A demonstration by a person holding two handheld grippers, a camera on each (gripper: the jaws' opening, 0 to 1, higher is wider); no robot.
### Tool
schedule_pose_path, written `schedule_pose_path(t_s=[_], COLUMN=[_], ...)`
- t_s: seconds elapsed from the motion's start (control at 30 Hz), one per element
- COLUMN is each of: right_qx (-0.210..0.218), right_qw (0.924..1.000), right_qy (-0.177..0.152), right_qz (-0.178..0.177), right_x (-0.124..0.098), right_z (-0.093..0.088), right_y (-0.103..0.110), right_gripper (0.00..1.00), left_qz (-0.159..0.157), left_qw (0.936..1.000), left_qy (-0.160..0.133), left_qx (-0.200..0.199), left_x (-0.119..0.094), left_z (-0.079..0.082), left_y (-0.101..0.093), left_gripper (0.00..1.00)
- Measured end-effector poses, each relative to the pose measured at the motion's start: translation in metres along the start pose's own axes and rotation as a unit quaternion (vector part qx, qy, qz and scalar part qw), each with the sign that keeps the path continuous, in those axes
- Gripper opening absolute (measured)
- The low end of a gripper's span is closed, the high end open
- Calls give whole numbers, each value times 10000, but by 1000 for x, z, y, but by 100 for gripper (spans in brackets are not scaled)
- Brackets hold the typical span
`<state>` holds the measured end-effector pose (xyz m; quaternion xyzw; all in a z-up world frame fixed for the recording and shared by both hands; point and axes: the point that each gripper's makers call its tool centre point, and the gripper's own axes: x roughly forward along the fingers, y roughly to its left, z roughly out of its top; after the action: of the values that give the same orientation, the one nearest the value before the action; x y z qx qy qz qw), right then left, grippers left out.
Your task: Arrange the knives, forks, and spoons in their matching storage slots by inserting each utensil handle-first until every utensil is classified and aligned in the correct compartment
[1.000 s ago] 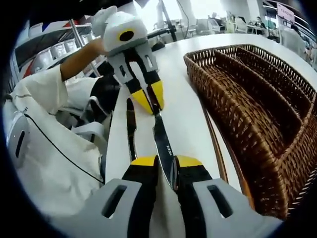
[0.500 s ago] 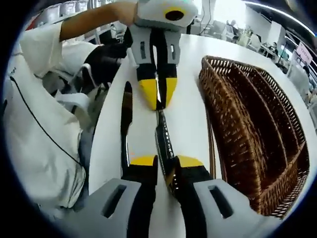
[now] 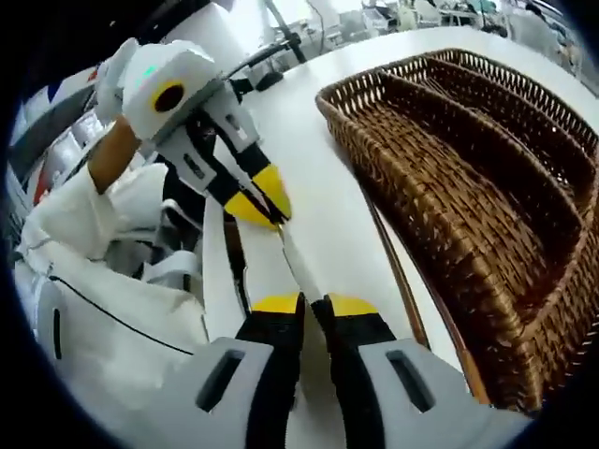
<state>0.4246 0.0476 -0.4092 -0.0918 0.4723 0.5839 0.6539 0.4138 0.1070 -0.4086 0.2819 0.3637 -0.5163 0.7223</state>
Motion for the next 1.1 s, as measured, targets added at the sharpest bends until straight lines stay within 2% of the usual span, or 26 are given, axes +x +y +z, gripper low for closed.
schedule_pose_path(t_s=[0.1,0.17,0.2,0.23,0.27,0.33,0.37,0.43,0.47,0.53,0.57,0.6,0.7,0.77,0.8,0.87,0.93,0.97,1.03,1.07,1.1], right_qx=[81,-570,-1039,-1684,-2018,-2440,-2522,-2821,-2742,-2645,-2558,-2615,-2447,-2525,-2481,-2428,-2475,-2735,-2675,-2744,-2721], right_qw=[10000,9982,9940,9842,9775,9660,9635,9540,9565,9592,9603,9593,9631,9612,9626,9641,9624,9534,9556,9532,9541], right_qy=[-19,-64,-51,-78,-41,127,151,238,255,353,541,485,413,369,347,295,273,317,369,346,336], right_qz=[5,-195,-332,-533,-612,-848,-882,-985,-957,-932,-976,-950,-1043,-1046,-1035,-1030,-1083,-1230,-1178,-1220,-1206], right_x=[-1,-1,-2,-3,-3,-2,-2,1,3,4,2,4,4,5,6,6,7,5,4,1,-2], right_z=[-3,-3,-3,1,0,-4,-4,1,2,11,11,17,7,3,2,3,-3,0,-5,-5,-5], right_y=[3,4,3,1,1,5,5,4,7,-3,-10,-15,-7,-1,1,1,7,3,12,14,17], right_gripper=[9,8,8,8,8,8,8,8,7,3,3,3,2,1,1,1,1,1,1,1,1], left_qz=[-94,-221,-302,-329,-347,-382,-383,-372,-374,-376,-361,-335,-278,-20,-72,-31,8,8,-101,-87,-117], left_qw=[9999,9996,9992,9993,9992,9991,9991,9992,9991,9990,9990,9990,9993,9998,9998,9997,9998,9998,9998,9998,9998], left_qy=[53,61,57,28,23,42,51,115,141,172,170,160,97,-207,-199,-190,-198,-194,-135,-149,-140], left_qx=[-23,-191,-239,-194,-184,-179,-189,-130,-133,-180,-209,-253,-224,-56,42,-125,-59,-34,-147,-129,-111], left_x=[-1,0,0,0,0,0,1,1,1,1,1,1,0,3,3,3,7,7,8,7,5], left_z=[-1,-2,-2,-2,-2,-1,-1,-1,-1,-1,-1,-2,-2,5,4,4,9,10,12,13,15], left_y=[2,3,4,6,5,4,4,3,4,4,-7,-13,-21,-11,-13,-15,-29,-32,-40,-41,-45], left_gripper=[5,5,4,4,4,4,4,4,4,4,4,5,5,7,7,6,6,5,5,5,5])
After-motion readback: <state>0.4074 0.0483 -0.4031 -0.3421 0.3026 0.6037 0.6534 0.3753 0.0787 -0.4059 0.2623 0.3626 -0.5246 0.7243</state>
